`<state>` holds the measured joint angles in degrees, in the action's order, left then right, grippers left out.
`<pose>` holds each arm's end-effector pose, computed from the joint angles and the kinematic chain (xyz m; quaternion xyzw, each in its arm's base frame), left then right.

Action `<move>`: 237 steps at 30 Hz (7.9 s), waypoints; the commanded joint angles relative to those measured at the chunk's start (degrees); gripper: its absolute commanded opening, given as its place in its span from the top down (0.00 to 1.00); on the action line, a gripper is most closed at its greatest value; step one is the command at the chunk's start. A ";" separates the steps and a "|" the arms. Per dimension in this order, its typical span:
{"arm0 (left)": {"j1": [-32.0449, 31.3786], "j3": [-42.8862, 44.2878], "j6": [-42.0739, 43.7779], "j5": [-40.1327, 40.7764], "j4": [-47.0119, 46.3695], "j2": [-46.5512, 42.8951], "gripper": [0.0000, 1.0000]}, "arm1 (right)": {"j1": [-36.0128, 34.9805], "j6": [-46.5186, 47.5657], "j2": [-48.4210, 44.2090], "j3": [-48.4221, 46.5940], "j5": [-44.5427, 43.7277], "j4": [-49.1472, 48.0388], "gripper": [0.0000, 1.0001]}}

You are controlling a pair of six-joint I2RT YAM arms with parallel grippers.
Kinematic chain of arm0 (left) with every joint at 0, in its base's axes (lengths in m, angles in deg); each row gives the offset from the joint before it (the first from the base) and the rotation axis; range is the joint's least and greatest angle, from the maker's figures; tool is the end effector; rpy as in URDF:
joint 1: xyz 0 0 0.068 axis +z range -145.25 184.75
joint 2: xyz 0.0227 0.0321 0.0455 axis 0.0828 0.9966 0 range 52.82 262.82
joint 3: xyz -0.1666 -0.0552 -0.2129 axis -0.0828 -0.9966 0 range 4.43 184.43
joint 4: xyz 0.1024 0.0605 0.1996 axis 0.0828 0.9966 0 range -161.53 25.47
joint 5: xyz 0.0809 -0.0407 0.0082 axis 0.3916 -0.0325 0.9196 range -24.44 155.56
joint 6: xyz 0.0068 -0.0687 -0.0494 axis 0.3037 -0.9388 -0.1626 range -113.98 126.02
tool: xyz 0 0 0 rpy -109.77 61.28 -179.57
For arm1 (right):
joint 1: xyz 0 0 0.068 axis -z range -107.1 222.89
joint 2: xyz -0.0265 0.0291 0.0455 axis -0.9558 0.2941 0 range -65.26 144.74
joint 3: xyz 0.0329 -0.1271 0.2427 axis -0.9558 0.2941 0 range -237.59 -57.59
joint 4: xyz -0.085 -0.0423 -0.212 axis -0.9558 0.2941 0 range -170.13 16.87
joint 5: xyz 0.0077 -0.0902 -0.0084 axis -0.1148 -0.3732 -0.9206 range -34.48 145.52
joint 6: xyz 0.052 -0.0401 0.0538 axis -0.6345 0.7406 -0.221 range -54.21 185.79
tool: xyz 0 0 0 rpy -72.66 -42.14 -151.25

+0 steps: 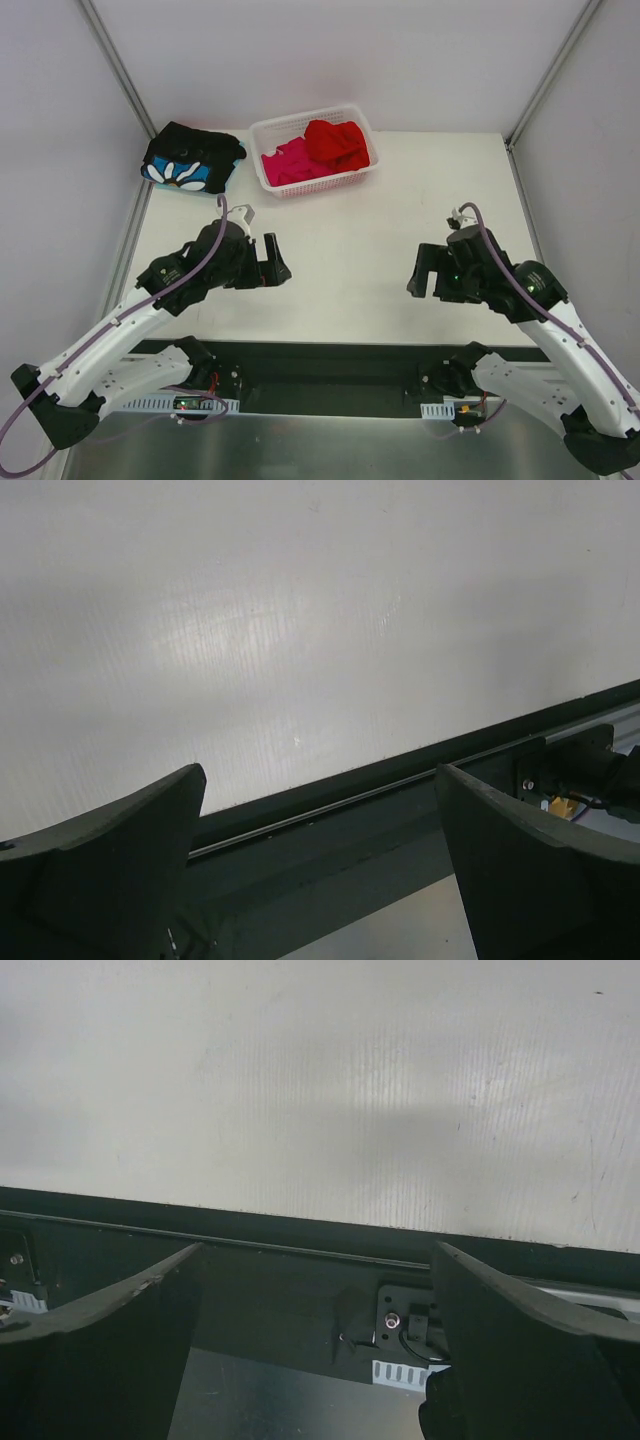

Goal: Fold and stack the t-shirts

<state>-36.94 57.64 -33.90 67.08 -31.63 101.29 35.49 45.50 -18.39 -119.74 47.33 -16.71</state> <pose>0.1299 -0.1131 0.3054 0.0076 0.8876 -0.2920 0.3562 0.1067 0.0682 0.3126 -0.1134 0.9251 0.1136 0.3442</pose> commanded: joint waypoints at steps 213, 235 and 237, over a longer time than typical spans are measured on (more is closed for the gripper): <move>-0.49 1.28 -6.75 -3.63 9.49 -2.50 0.01 | 21.49 16.17 63.96 -44.47 5.47 -6.64 0.04; -0.50 0.84 -7.63 -4.24 8.18 -3.11 0.01 | 27.13 12.03 60.00 -49.92 8.28 -2.86 0.04; -0.50 0.67 -7.71 -4.24 8.09 -3.38 0.01 | 27.21 12.12 59.91 -48.16 3.28 -2.77 0.04</move>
<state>-36.94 57.11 -41.09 63.04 -22.83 98.86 62.28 58.48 42.83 -168.59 56.71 -23.40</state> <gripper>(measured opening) 0.991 0.961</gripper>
